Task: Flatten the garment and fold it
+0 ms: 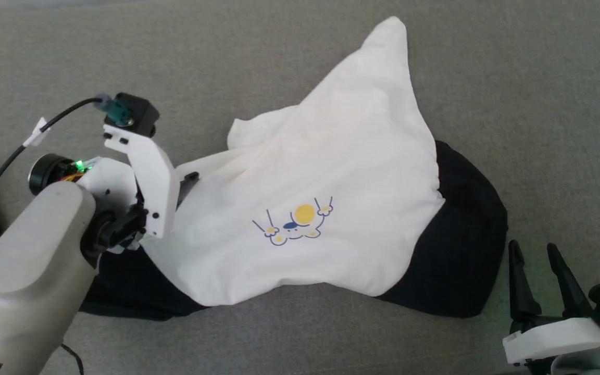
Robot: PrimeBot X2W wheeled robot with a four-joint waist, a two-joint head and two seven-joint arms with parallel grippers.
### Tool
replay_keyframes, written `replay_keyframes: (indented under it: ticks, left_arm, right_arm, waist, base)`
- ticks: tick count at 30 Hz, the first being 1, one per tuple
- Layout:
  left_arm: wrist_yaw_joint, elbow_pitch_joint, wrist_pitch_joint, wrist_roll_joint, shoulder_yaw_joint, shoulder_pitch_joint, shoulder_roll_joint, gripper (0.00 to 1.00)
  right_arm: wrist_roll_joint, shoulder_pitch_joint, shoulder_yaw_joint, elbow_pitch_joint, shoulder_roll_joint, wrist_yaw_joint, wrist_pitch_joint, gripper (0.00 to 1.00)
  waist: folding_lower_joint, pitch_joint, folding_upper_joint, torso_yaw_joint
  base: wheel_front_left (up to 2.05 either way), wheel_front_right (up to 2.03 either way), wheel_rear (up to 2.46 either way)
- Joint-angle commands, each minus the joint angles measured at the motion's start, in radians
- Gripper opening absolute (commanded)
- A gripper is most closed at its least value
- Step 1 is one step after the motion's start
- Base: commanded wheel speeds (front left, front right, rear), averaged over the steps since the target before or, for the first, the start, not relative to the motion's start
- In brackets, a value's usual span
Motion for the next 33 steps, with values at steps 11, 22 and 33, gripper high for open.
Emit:
replay_keyframes:
  ticks: [11,22,33]
  left_arm:
    - [-0.006,0.007,0.082,-0.111,0.020,0.054,0.004,0.20]
    - [0.006,-0.002,-0.110,-0.092,0.099,0.003,-0.023,0.00]
    - [0.118,0.038,-0.414,0.061,0.211,-0.135,0.011,0.00]
  right_arm:
    - [0.007,-0.030,-0.009,-0.013,0.002,-0.001,-0.005,1.00]
    - [0.001,-0.033,-0.018,-0.007,0.002,-0.001,-0.005,1.00]
    - [-0.002,-0.028,-0.011,-0.021,0.002,-0.001,-0.005,1.00]
  waist:
    - [-0.0001,0.083,0.0000,-0.071]
    - [-0.0001,0.058,0.0000,-0.061]
    - [-0.0001,0.094,0.0000,-0.059]
  base:
    - [0.00,0.00,0.00]
    - [0.00,0.00,0.00]
    - [0.00,0.00,0.00]
